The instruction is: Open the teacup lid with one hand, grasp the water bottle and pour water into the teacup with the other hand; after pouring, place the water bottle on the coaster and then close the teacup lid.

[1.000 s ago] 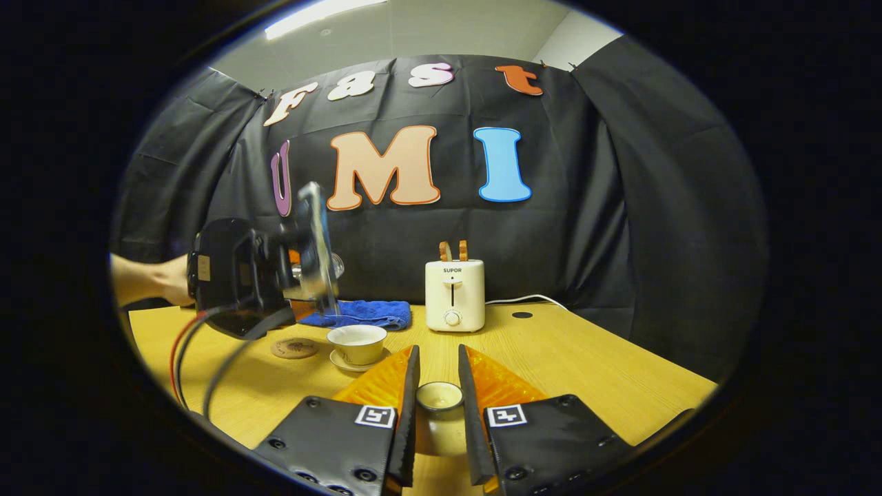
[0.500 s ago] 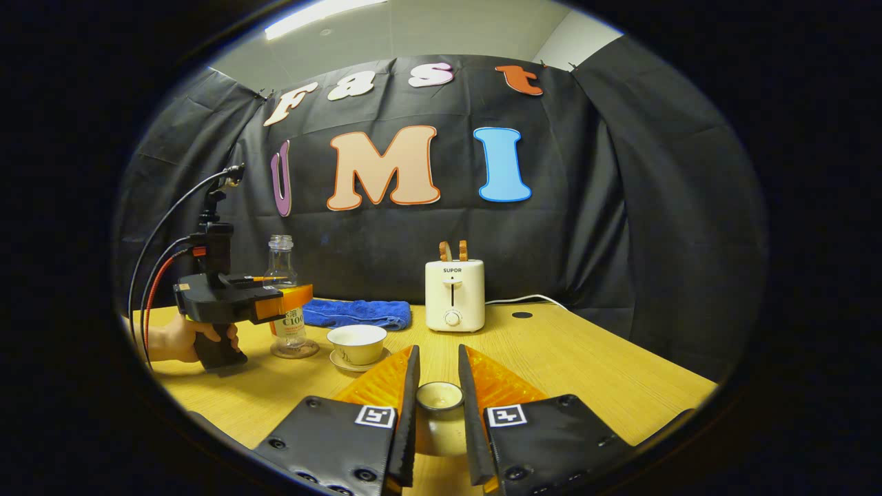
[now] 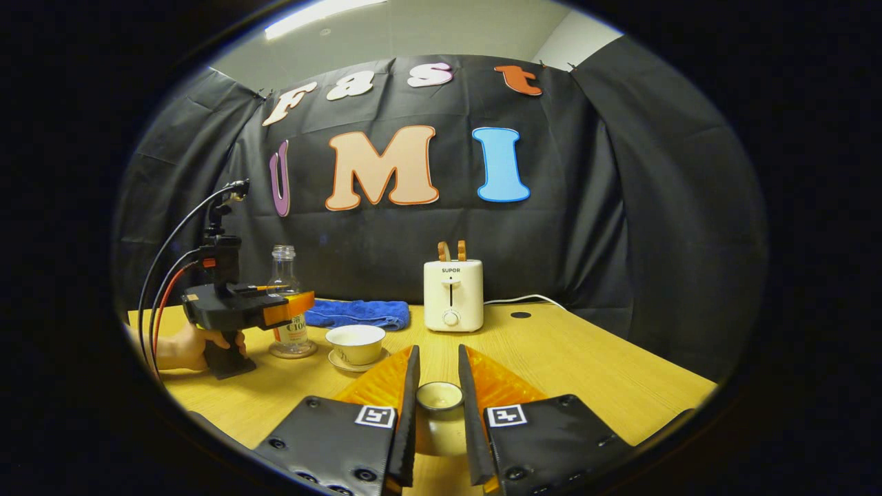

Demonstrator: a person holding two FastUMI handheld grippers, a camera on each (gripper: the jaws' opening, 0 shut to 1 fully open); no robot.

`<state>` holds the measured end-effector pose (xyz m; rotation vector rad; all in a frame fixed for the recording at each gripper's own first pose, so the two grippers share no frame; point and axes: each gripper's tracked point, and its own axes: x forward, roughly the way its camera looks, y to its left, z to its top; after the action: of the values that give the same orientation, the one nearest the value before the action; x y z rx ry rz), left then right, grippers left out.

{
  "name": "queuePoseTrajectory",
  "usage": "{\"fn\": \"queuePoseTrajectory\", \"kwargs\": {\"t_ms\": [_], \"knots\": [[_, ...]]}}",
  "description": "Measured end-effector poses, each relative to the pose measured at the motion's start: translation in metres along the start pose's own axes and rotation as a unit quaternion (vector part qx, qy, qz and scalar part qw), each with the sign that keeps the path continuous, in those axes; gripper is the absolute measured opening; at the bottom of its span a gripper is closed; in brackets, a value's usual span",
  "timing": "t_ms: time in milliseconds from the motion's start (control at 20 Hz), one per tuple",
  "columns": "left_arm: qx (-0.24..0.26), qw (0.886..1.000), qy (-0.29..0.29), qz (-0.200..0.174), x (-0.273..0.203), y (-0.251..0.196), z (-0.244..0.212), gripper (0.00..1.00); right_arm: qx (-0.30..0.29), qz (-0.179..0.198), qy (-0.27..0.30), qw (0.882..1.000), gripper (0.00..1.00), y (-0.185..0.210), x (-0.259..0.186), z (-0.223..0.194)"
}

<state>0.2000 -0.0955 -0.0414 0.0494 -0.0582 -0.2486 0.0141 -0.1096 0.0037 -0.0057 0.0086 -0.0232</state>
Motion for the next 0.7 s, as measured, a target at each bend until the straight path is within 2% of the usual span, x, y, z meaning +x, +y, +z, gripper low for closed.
{"fn": "queuePoseTrajectory", "kwargs": {"t_ms": [300, 350, 450, 500, 550, 700], "knots": [[-0.013, 1.0, -0.003, 0.0, 0.001, 0.0, 0.001, 0.7, 0.0, -0.005, -0.001, 1.0, 0.34, -0.002, 0.0, 0.001], [-0.019, 1.0, 0.018, -0.002, 0.002, 0.001, -0.007, 0.7, 0.0, -0.005, 0.0, 1.0, 0.34, -0.002, 0.001, 0.0], [-0.02, 1.0, 0.009, 0.01, 0.001, 0.005, -0.002, 0.76, 0.0, -0.003, 0.0, 1.0, 0.34, 0.0, 0.001, 0.0], [-0.02, 1.0, 0.013, 0.008, 0.0, 0.004, -0.005, 0.89, 0.0, -0.002, 0.0, 1.0, 0.34, 0.001, 0.003, 0.0], [-0.021, 1.0, 0.013, 0.014, -0.001, 0.006, -0.004, 0.98, 0.0, -0.001, 0.0, 1.0, 0.34, 0.001, 0.003, 0.0], [-0.022, 1.0, 0.016, 0.014, -0.008, 0.006, -0.005, 0.96, 0.001, 0.012, 0.0, 1.0, 0.34, 0.012, 0.015, -0.001]]}}
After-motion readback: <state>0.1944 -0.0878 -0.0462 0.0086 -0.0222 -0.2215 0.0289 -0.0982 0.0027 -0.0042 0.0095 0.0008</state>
